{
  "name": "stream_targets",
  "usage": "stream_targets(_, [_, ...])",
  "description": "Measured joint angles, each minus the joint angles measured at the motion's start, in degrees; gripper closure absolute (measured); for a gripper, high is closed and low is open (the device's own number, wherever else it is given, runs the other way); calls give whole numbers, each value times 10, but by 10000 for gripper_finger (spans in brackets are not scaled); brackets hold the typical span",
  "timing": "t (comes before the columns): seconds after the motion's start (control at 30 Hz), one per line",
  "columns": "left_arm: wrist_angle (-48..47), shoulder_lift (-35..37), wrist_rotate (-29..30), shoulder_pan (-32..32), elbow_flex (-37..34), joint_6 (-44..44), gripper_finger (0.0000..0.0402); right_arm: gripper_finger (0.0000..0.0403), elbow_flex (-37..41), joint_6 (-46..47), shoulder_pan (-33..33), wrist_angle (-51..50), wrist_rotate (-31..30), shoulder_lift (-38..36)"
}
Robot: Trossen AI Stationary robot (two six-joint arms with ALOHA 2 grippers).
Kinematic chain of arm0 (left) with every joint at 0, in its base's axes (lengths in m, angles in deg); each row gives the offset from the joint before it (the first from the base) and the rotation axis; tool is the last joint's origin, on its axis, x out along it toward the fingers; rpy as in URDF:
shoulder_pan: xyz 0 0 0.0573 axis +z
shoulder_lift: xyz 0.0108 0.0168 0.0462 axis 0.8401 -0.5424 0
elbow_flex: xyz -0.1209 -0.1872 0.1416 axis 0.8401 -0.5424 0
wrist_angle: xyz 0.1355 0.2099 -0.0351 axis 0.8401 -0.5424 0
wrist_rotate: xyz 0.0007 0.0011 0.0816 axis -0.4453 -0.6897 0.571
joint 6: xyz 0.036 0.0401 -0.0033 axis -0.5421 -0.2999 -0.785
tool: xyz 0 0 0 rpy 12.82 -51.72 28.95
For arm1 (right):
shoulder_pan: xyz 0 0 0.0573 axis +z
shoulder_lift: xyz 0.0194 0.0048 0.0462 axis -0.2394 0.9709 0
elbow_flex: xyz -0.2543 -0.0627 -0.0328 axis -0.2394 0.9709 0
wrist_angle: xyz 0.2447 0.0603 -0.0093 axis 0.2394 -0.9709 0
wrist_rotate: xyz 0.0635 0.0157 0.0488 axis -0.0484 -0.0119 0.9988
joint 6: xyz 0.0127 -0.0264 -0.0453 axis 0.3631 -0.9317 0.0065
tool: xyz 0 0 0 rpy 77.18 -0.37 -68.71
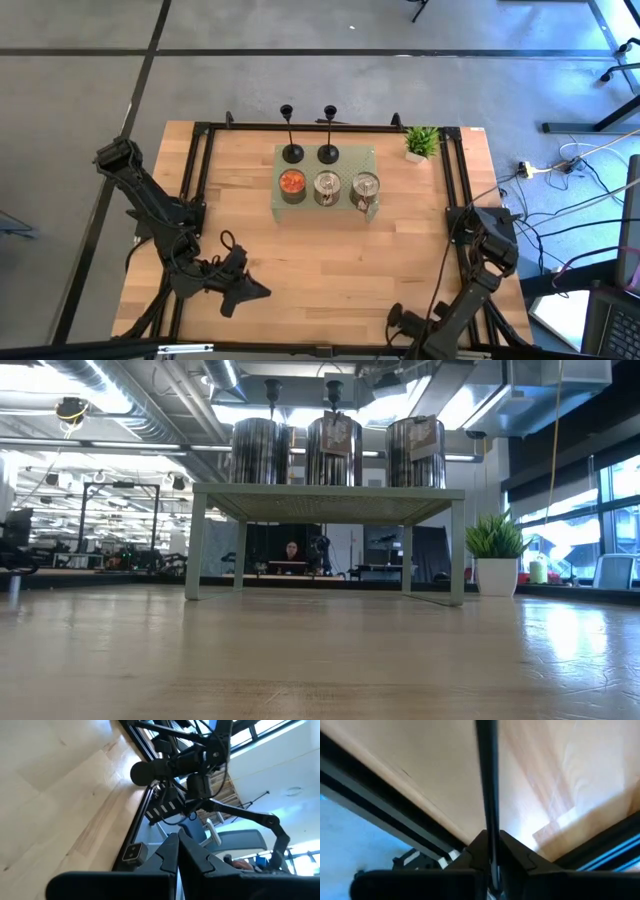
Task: Pick & Place candle stick holders
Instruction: Put the candle holder on the shelf aligned with the other candle holder
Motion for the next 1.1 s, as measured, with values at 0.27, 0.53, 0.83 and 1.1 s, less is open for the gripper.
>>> stream_targets(0.27, [0, 0, 15, 0, 0, -5, 400, 370, -31, -24, -38, -27, -82, -44])
stream_targets(0.53, [0, 0, 16, 0, 0, -15, 400, 376, -66, -30, -67, -45, -175, -83])
stream_targets(0.83, [0, 0, 14, 0, 0, -14, 400, 378, -153, -99, -121, -93, -255, -83])
stream_targets(1.1, [0, 0, 14, 0, 0, -14, 400, 378, -243, -169, -169, -90, -332, -83])
